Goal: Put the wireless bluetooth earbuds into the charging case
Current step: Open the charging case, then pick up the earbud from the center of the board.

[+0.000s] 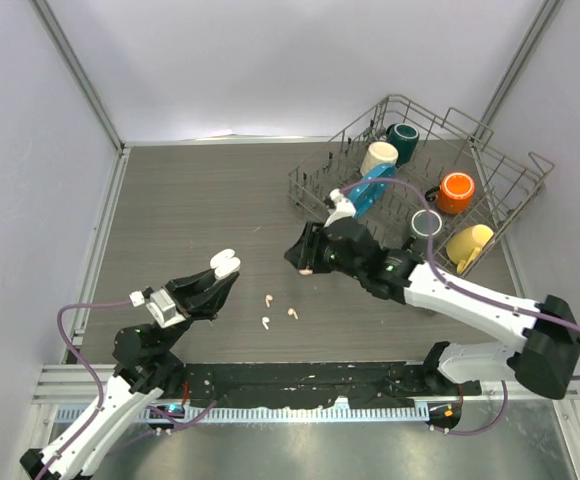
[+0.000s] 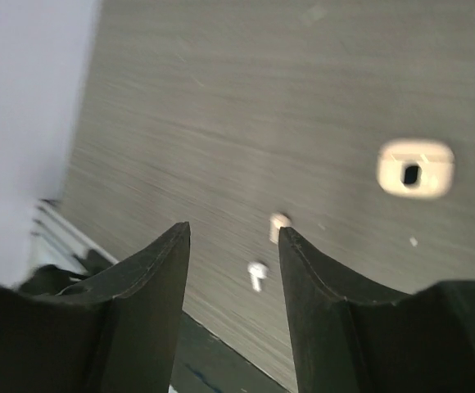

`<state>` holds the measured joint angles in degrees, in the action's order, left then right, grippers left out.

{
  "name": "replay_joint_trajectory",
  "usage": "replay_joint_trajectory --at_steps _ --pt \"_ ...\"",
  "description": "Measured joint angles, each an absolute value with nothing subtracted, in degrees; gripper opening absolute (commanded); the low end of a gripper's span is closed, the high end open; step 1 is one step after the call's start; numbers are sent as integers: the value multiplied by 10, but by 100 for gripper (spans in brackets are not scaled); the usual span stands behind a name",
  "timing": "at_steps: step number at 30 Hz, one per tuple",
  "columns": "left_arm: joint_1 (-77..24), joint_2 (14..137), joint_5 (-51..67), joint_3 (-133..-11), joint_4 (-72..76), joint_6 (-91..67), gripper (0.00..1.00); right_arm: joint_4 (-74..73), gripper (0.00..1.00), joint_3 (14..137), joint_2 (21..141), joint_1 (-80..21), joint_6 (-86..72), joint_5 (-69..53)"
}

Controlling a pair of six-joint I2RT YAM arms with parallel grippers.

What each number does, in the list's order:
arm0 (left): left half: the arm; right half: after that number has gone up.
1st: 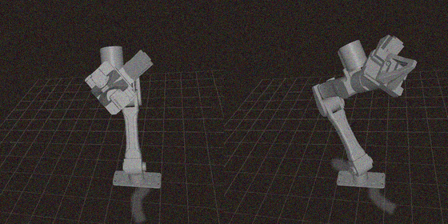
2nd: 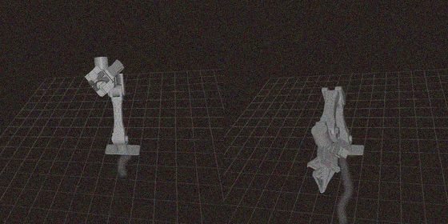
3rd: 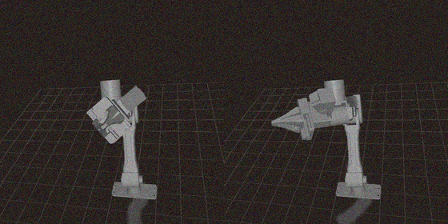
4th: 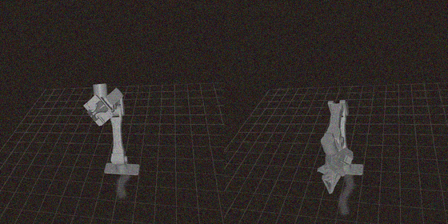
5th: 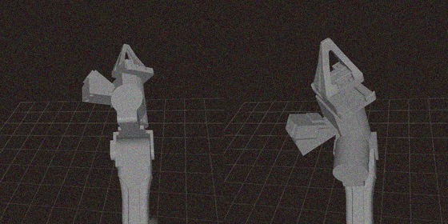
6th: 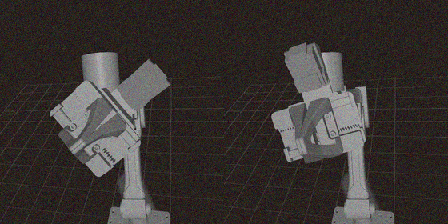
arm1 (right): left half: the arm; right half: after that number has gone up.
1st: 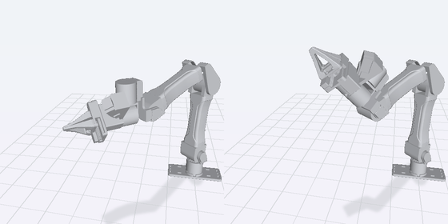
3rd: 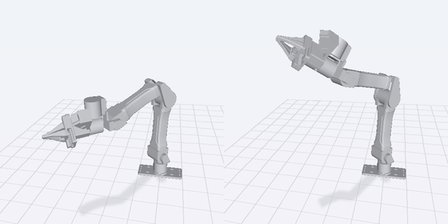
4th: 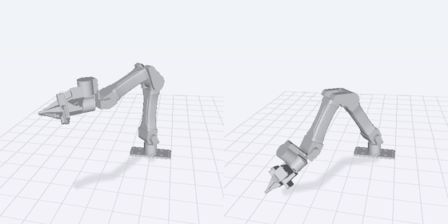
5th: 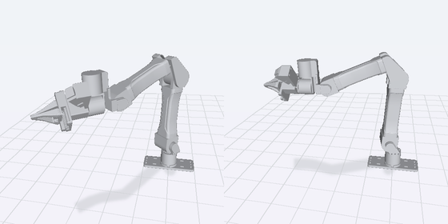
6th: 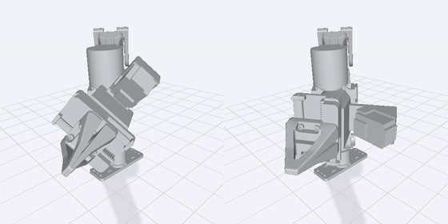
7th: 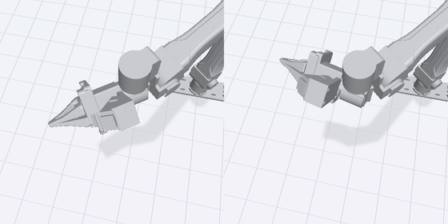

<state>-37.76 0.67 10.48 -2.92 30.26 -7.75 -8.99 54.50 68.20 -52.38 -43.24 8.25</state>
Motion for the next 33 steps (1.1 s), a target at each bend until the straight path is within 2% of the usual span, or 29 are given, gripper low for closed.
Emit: replay_joint_trajectory --at_steps 7,18,33 --pt "-378 5 88 -35 256 -58 0 -123 48 489 768 -553 -463 78" --pt "-378 5 80 -37 248 -49 0 -82 47 512 909 -651 -474 108" --pt "-378 5 58 -37 246 -44 0 -38 44 532 953 -696 -478 170"
